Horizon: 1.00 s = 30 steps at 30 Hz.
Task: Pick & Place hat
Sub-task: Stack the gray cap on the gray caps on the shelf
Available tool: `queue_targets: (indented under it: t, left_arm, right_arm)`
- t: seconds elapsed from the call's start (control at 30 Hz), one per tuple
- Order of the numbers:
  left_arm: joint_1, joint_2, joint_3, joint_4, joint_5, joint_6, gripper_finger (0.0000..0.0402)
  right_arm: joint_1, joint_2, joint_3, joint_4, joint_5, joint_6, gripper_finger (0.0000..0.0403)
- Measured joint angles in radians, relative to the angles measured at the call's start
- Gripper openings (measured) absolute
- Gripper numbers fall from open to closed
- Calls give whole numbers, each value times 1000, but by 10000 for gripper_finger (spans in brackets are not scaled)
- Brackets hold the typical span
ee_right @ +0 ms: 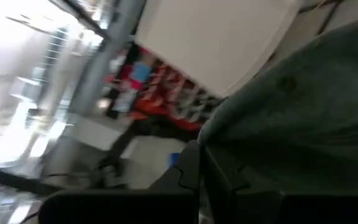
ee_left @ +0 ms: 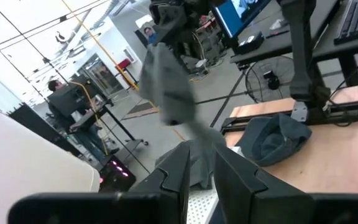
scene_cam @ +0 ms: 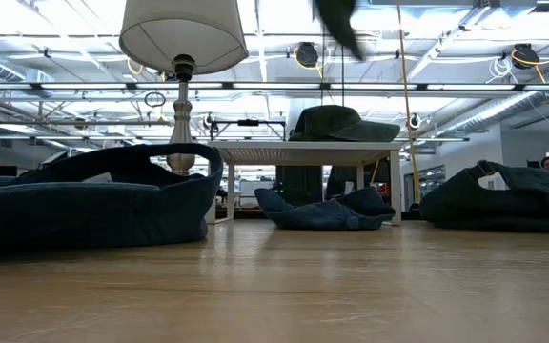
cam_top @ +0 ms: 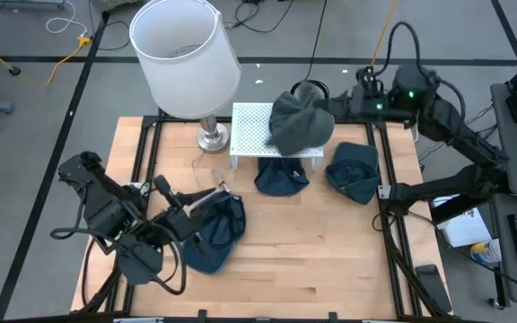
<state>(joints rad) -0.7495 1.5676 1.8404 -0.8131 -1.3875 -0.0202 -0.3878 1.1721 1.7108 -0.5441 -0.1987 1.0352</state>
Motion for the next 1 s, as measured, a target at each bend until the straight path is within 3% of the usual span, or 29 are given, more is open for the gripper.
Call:
queue_targets:
  t: [0.2, 0.53, 0.67, 1.0]
  left_arm:
    - [-1, -4, 0, -3, 6, -19, 72]
    - [-1, -3, 0, -7, 22, -45, 72]
    - [-1, -3, 0, -7, 22, -76, 72]
    - [-1, -3, 0, -26, 91, -142, 72]
  right_arm:
    - [-82, 116, 229, -212, 18, -148, 0]
    - [-124, 355, 589, -556, 122, -317, 0]
    - [-126, 412, 646, -620, 158, -355, 0]
    - [-150, 432, 641, -737, 172, -444, 0]
